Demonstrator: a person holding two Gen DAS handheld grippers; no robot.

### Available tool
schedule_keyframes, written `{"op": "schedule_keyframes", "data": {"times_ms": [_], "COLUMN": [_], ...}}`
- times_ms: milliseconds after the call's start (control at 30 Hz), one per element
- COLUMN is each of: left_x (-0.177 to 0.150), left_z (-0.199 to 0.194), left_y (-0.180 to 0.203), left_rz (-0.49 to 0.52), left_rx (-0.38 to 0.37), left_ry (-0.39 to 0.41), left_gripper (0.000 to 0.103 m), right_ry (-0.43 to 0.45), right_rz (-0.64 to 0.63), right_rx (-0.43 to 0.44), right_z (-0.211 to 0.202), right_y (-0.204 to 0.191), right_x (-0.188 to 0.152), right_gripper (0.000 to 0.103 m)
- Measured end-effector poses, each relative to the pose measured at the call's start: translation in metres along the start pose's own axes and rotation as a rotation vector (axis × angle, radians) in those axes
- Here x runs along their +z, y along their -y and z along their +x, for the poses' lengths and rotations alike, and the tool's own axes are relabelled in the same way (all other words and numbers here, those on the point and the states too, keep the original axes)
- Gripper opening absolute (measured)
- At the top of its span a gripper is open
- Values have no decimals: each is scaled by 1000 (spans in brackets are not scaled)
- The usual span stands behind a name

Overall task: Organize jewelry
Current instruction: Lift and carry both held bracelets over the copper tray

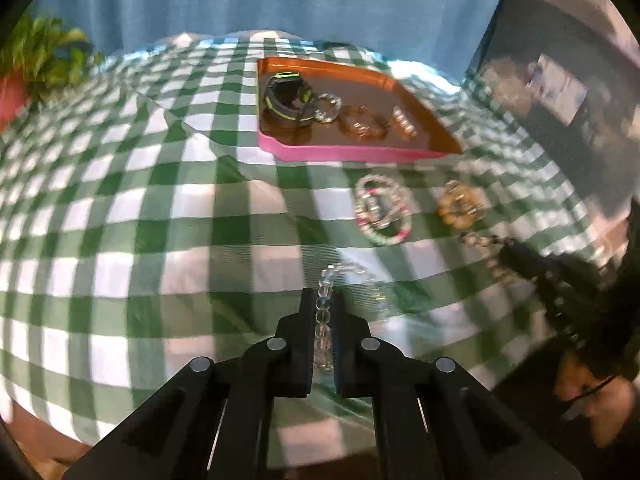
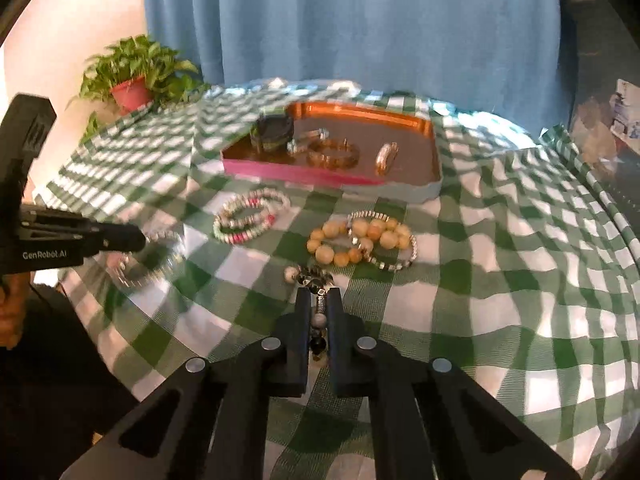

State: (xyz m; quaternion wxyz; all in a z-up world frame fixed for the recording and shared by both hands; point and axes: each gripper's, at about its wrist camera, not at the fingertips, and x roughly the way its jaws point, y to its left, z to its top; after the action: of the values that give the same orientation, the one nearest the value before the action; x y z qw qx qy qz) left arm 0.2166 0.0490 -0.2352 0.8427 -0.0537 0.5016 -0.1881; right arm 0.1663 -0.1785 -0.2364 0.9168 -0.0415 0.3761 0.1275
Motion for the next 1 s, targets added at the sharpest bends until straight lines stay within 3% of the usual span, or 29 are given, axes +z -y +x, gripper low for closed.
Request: {"op": "schedule_keyframes", "data": {"times_ms": [100,233,367,533,867,1000], "left_x": [4,9,9,5,-2,5], "left_z": [-14,-36,-60,-84,-133,-166], "left_y": [2,15,30,42,83,103], "left_rz": [-46,-37,-35,-34,51,83], "left_rx": [-74,-45,33,52,-12,-35], "left_ry": [17,52,95,129,183,259], "left_gripper": [7,7,7,7,7,7], "right_ry": [24,37,70,68,89,104], "right_rz": [12,30,47,101,167,155], "right_rx": [15,22,9,8,6,-9], "right_z": [-11,-23,-43,-56,-100,-117], "right_y": [-2,-10,-15,-16,-24,-29], "right_x": [4,9,16,20,28,38], "right_gripper": [6,6,6,6,6,6]}}
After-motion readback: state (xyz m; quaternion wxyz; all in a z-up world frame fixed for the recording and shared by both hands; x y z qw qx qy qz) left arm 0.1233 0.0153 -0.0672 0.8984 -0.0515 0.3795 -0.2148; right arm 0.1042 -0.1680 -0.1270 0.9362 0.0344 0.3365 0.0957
